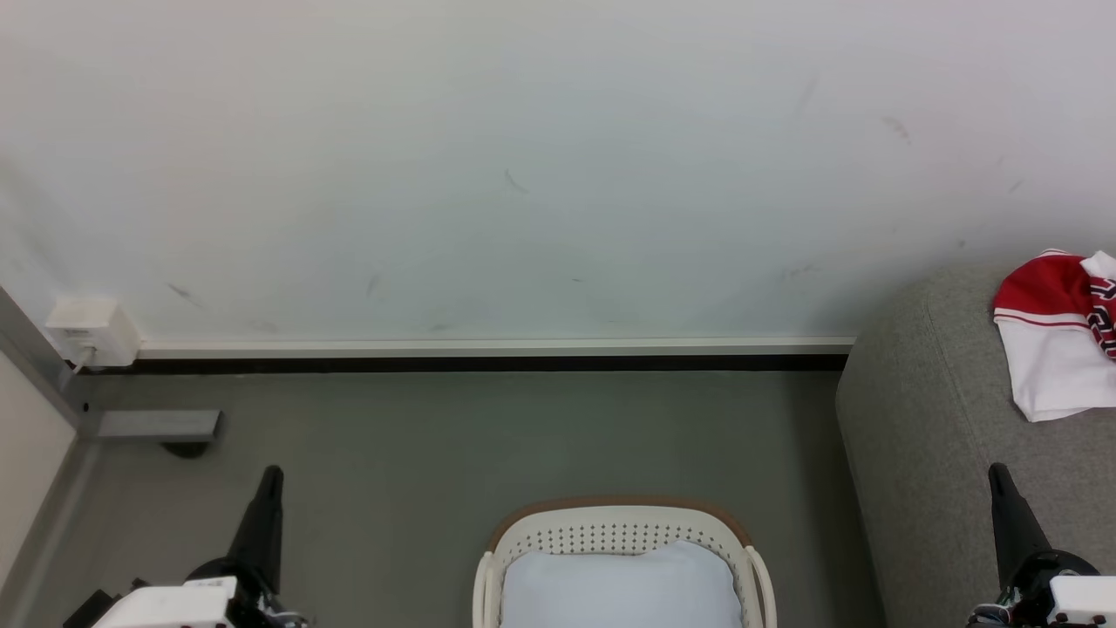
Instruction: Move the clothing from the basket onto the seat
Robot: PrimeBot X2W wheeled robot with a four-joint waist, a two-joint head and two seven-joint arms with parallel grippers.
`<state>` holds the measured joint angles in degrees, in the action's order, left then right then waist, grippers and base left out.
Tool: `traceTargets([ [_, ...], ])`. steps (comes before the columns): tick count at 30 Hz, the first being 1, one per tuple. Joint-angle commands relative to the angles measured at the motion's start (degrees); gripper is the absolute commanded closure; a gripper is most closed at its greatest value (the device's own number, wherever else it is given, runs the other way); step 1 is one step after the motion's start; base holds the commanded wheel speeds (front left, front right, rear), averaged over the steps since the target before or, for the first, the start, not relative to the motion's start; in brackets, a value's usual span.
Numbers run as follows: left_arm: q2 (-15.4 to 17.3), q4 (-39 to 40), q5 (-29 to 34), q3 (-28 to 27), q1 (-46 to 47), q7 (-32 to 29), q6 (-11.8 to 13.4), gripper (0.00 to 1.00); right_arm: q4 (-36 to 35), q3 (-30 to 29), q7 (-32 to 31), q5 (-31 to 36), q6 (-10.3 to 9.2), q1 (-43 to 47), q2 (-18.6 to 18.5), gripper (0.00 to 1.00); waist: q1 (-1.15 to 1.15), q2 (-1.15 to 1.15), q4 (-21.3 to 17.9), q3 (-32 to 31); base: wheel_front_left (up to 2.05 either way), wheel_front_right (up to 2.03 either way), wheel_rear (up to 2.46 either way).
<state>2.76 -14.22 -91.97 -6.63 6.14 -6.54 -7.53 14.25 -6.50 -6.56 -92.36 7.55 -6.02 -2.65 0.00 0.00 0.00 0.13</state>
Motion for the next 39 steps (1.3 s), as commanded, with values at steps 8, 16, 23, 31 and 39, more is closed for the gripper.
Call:
traceTargets([
  [8, 0.14, 0.13, -0.76, -0.04, 0.46, -0.23, -0.05, 1.0, -0.3, -0.2, -0.16, -0.07, -0.12, -0.63, -0.42, 1.0, 0.0, 0.0, 0.0, 0.0, 0.0, 0.0, 0.0],
  [16, 0.14, 0.13, -0.77, -0.04, 0.45, -0.22, -0.05, 1.0, -0.3, -0.19, -0.16, -0.07, -0.12, -0.63, -0.42, 1.0, 0.0, 0.0, 0.0, 0.0, 0.0, 0.0, 0.0],
  [23, 0.14, 0.13, -0.77, -0.03, 0.45, -0.22, -0.05, 1.0, -0.3, -0.19, -0.16, -0.07, -0.12, -0.63, -0.42, 1.0, 0.0, 0.0, 0.0, 0.0, 0.0, 0.0, 0.0],
  [31, 0.14, 0.13, -0.77, -0.03, 0.45, -0.22, -0.05, 1.0, -0.3, -0.19, -0.16, -0.07, -0.12, -0.63, -0.42, 1.0, 0.0, 0.0, 0.0, 0.0, 0.0, 0.0, 0.0],
  [39, 0.14, 0.13, -0.77, -0.04, 0.45, -0.22, -0.05, 1.0, -0.3, -0.19, -0.16, -0.07, -0.12, -0.63, -0.42, 1.0, 0.0, 0.0, 0.0, 0.0, 0.0, 0.0, 0.0],
])
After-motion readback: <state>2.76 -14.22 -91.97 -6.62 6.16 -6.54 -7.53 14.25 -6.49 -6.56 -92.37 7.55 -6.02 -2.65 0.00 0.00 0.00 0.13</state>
